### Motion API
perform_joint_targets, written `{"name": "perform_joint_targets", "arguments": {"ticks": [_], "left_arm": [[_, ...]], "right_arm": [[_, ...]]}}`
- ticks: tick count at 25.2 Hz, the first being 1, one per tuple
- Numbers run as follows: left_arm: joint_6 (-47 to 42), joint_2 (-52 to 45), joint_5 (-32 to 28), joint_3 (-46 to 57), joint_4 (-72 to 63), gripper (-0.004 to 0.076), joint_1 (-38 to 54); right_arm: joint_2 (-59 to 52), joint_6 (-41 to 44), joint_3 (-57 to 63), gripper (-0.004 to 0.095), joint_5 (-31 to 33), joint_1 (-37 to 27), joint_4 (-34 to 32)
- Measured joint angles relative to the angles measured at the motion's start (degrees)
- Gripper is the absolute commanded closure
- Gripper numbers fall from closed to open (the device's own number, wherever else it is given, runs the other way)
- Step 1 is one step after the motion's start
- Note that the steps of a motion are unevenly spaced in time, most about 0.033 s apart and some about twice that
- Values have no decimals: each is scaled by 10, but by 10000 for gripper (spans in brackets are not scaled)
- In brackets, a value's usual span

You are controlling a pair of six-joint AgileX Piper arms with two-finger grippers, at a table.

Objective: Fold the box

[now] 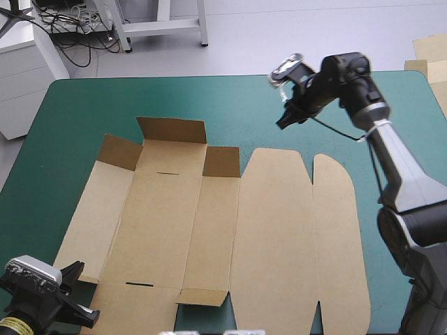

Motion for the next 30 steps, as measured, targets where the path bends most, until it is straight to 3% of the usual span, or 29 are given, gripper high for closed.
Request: {"name": "perform_joint_targets", "arguments": {"ticks": [4,17,26,30], "left_arm": [[0,0,0,0,0,734,0],[0,0,0,0,0,734,0],[-21,4,0,0,2,734,0],[-41,86,-5,-54,13,734,0]], "right_arm": [[-78,14,54,930,0,-82,16],[-326,100,353,922,12,-277,32],[-555,151,593,923,17,-286,37],[-636,171,665,923,-5,-286,37]]}}
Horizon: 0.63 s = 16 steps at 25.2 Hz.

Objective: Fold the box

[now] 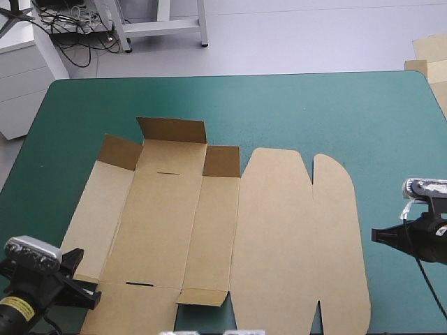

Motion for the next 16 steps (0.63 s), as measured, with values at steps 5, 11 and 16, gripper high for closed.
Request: {"name": "perform_joint_targets", "arguments": {"ticks": [5,11,16], "left_arm": [[0,175,-9,-152,23,734,0],[0,362,35,-353,116,734,0],[37,501,52,-483,95,732,90]], "right_arm": [[-14,3,25,923,-1,0,17],[-14,3,25,923,-1,0,32],[-14,2,25,923,2,0,33]]}}
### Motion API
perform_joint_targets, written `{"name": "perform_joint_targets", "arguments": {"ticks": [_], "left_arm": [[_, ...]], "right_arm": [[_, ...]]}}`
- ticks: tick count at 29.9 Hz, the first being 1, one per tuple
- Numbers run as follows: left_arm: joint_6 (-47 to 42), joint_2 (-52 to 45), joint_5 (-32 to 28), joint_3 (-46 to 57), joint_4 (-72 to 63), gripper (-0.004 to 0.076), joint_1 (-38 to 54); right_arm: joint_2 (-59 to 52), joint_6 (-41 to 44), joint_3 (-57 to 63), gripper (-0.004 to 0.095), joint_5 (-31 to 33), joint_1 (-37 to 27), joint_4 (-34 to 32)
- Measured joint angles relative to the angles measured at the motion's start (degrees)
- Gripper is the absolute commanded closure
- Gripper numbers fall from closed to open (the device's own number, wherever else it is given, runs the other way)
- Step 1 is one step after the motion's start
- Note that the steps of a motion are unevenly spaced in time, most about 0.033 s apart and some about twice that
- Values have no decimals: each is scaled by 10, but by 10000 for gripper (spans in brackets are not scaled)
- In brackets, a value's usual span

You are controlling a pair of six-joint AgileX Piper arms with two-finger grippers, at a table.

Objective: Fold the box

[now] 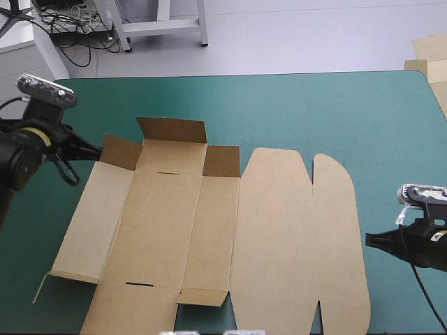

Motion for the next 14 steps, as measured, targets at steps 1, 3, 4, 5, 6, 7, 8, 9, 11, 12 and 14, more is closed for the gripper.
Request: {"name": "perform_joint_targets", "arguments": {"ticks": [1,3,4,5,6,7,8,9,11,12,14], "left_arm": [[15,15,2,-18,-22,732,34],[57,49,12,-48,-96,733,114],[79,64,18,-60,-137,733,157],[101,78,24,-67,-170,733,192],[119,90,29,-74,-209,733,236],[134,100,32,-78,-245,733,278],[143,108,36,-79,-271,733,312],[155,116,43,-80,-302,733,352],[181,130,69,-81,-357,733,427],[198,138,85,-81,-382,733,461],[224,151,102,-81,-427,734,515]], "right_arm": [[0,-1,0,923,3,0,0],[0,-3,0,923,8,0,0],[0,-4,0,923,11,0,0],[0,-5,0,923,13,0,0],[0,-6,0,923,14,0,0],[0,-6,0,923,15,0,0],[0,-6,0,923,15,0,0],[0,-7,0,923,16,0,0],[0,-7,0,923,16,0,0],[0,-8,0,923,16,0,0],[0,-8,0,923,16,0,0]]}}
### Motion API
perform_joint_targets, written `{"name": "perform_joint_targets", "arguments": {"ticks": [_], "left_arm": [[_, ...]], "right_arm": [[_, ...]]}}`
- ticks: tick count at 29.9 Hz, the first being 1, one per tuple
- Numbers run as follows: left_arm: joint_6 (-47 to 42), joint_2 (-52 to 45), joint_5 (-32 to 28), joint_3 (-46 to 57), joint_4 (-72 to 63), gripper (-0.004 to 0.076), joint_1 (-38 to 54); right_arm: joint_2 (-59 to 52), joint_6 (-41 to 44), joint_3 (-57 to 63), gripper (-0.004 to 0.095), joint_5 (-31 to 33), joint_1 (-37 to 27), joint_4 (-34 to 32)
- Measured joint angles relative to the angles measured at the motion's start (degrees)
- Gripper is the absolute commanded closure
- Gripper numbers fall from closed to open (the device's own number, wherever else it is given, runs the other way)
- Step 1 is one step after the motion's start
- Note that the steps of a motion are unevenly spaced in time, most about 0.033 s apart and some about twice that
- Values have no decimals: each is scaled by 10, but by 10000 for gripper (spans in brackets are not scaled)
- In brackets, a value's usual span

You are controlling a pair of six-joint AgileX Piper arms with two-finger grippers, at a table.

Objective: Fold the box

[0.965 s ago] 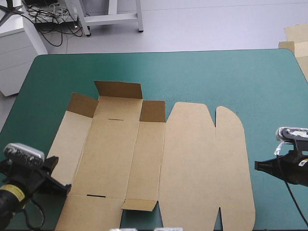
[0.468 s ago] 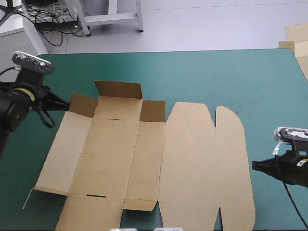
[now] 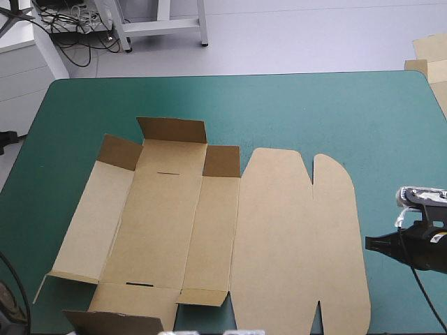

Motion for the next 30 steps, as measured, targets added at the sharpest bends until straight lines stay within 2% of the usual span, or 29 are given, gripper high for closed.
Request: {"name": "perform_joint_targets", "arguments": {"ticks": [3,12,15,20,23,24,30], "left_arm": [[15,10,3,0,-34,734,39],[81,12,8,0,-56,712,44],[84,12,8,0,-57,609,44],[86,12,8,19,-51,269,23],[77,16,8,33,-44,132,10],[71,17,8,38,-43,113,7],[52,21,6,84,-42,113,2]], "right_arm": [[0,0,0,923,0,0,1],[0,0,0,923,0,0,4],[0,0,0,923,0,0,5],[0,-2,0,923,0,0,6],[0,-3,0,923,0,0,7],[0,-3,0,923,0,0,8],[0,-12,0,923,0,0,13]]}}
